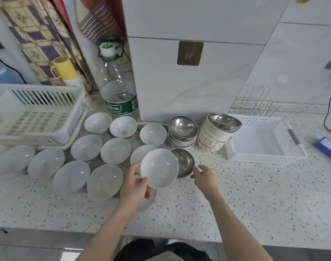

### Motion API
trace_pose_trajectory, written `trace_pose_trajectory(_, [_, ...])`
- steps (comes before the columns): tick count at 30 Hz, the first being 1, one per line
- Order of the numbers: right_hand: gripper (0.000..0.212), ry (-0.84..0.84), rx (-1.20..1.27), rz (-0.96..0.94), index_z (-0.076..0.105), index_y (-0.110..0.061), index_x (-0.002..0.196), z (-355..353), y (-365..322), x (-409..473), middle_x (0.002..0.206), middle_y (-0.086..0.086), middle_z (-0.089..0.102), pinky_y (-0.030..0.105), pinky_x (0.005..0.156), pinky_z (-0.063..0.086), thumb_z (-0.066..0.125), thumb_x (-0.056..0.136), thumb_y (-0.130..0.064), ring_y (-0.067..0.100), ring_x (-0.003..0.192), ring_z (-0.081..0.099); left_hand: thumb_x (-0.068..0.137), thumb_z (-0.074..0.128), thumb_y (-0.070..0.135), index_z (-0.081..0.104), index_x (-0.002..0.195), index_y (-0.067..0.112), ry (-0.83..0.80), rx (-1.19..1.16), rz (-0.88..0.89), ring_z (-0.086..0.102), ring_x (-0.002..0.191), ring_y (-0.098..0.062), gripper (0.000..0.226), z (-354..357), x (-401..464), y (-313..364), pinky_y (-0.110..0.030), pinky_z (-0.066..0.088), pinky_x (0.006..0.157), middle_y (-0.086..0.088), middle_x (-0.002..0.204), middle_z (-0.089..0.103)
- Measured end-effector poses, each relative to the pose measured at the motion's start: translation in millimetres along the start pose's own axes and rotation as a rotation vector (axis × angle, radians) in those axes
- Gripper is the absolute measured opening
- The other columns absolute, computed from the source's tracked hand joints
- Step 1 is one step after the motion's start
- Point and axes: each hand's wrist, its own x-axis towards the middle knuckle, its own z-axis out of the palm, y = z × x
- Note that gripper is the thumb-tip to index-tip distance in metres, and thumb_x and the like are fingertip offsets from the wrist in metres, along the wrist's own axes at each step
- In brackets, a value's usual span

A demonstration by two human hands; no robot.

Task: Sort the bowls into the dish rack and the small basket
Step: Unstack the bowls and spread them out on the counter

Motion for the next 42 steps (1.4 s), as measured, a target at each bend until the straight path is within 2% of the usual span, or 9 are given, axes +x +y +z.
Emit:
trace_pose_trajectory(3, [0.046,0.064,0.003,-0.031,0.045,-0.012,0.141,-9.1,7.5,-21.2,0.087,0.0,0.071,0.02,0.054,0.044,0.043,0.101,-0.033,0.003,0.064,0.056,0.09,0.05,0.0,0.044,0.125,0.038,-0.087,0.054,0.034,0.062,0.048,-0.016,0.052,9.7,-11.7,-1.9,-0.024,0.052,0.049,-0.009,0.057,0.068])
trace_pose_trajectory(7, [0.029,-0.029,0.156,-0.153,0.067,-0.023,0.092,-10.2,26.3,-66.5,0.063,-0.006,0.067,0.02,0.049,0.041,0.043,0.101,-0.036,0.0,0.047,0.051,0.091,0.049,0.002,0.044,0.126,0.041,-0.199,0.116,0.014,0.066,0.053,-0.017,0.053,20.4,-27.5,-16.7,-0.027,0.055,0.052,-0.007,0.06,0.069])
trace_pose_trajectory(9, [0.041,-0.107,0.267,-0.157,0.06,-0.023,0.068,-7.7,36.6,-84.8,0.052,-0.007,0.055,0.022,0.048,0.037,0.04,0.102,-0.035,0.008,0.047,0.044,0.091,0.048,0.001,0.045,0.126,0.04,-0.222,0.15,-0.002,0.066,0.052,-0.017,0.053,25.5,-33.1,-25.5,-0.028,0.056,0.052,-0.009,0.059,0.068])
trace_pose_trajectory(14, [0.05,-0.135,0.256,-0.157,0.046,-0.03,0.051,-7.2,53.3,-92.5,0.048,-0.011,0.037,0.021,0.044,0.027,0.044,0.1,-0.02,0.009,0.046,0.031,0.09,0.045,0.001,0.043,0.133,0.036,-0.237,0.288,0.011,0.067,0.051,-0.015,0.055,36.8,-38.3,-37.0,-0.026,0.056,0.051,-0.004,0.06,0.069])
trace_pose_trajectory(18, [0.039,-0.17,0.075,-0.182,0.034,-0.018,0.058,-2.9,60.4,-88.0,0.041,-0.01,0.036,0.026,0.047,0.021,0.04,0.097,-0.014,0.01,0.048,0.026,0.093,0.048,0.008,0.042,0.142,0.033,-0.215,0.49,0.089,0.067,0.053,-0.012,0.055,38.1,-35.8,-38.6,-0.022,0.053,0.049,0.001,0.07,0.07])
trace_pose_trajectory(22, [0.039,-0.177,0.004,-0.191,0.035,-0.014,0.06,1.4,62.8,-83.9,0.041,-0.01,0.036,0.022,0.045,0.023,0.04,0.098,-0.015,0.007,0.045,0.027,0.094,0.052,0.032,0.031,0.148,0.033,-0.223,0.739,0.18,0.062,0.064,-0.01,0.058,38.8,-33.7,-37.2,-0.028,0.051,0.06,0.001,0.076,0.066])
trace_pose_trajectory(30, [0.04,-0.202,-0.034,-0.199,0.04,-0.015,0.059,7.2,61.7,-75.9,0.043,-0.01,0.05,0.014,0.039,0.027,0.039,0.099,-0.018,0.001,0.038,0.041,0.076,0.057,0.071,-0.008,0.152,0.027,-0.281,1.039,0.113,0.067,0.085,-0.017,0.109,44.0,-33.3,-40.9,-0.028,0.048,0.063,0.001,0.1,0.066])
trace_pose_trajectory(36, [0.039,-0.221,-0.049,-0.184,0.04,-0.014,0.061,6.4,60.7,-71.4,0.041,-0.011,0.047,0.015,0.04,0.026,0.039,0.1,-0.019,0.005,0.042,0.035,0.07,0.067,0.066,-0.013,0.153,0.019,-0.334,1.139,0.108,0.066,0.078,-0.015,0.124,45.8,-28.9,-40.0,-0.028,0.05,0.06,0.005,0.088,0.06])
trace_pose_trajectory(42, [0.037,-0.285,-0.102,-0.205,0.046,-0.015,0.065,6.1,53.4,-65.9,0.049,-0.012,0.055,0.014,0.039,0.03,0.039,0.1,-0.023,0.004,0.044,0.037,0.075,0.07,0.064,-0.019,0.153,0.014,-0.297,1.214,0.069,0.061,0.074,-0.012,0.129,47.4,-27.1,-40.8,-0.026,0.047,0.06,0.001,0.095,0.068])
